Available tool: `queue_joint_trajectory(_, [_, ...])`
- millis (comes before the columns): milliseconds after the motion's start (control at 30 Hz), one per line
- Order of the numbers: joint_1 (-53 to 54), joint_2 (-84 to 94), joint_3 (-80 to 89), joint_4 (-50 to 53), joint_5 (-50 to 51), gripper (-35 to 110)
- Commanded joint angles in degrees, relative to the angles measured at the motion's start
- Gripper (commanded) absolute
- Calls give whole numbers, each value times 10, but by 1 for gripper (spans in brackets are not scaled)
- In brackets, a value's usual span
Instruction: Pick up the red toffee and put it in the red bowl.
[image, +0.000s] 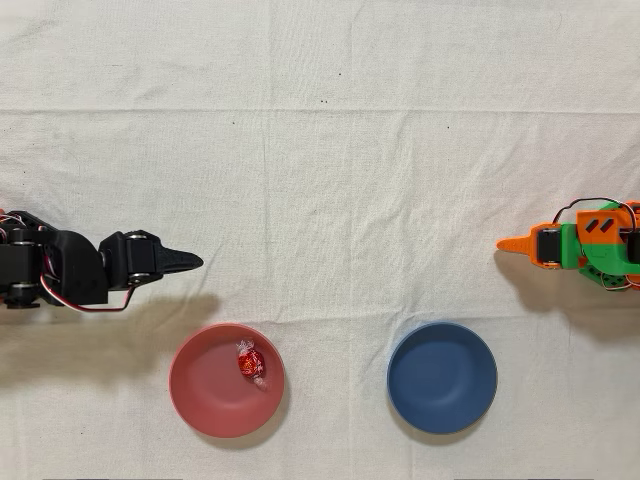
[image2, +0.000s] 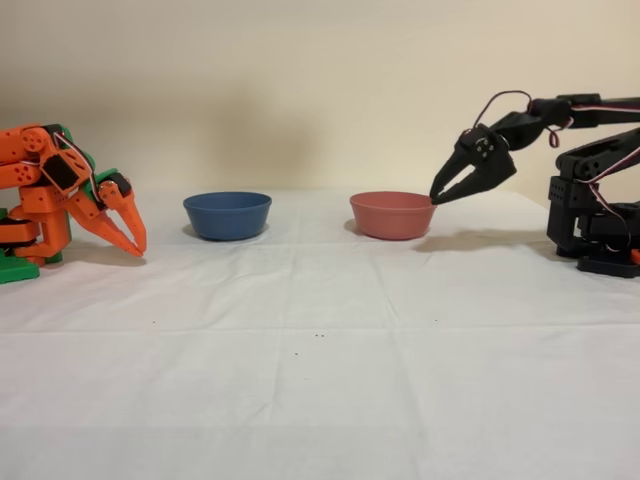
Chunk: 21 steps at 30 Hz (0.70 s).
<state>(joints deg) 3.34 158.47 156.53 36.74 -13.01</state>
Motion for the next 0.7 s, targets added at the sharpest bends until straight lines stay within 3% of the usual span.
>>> queue_joint_trajectory(0, [-1, 88, 40, 14, 14, 1])
queue_joint_trajectory(267, [-1, 218, 102, 77, 48, 1])
queue_joint_trajectory(667, [1, 258, 177, 69, 69, 1])
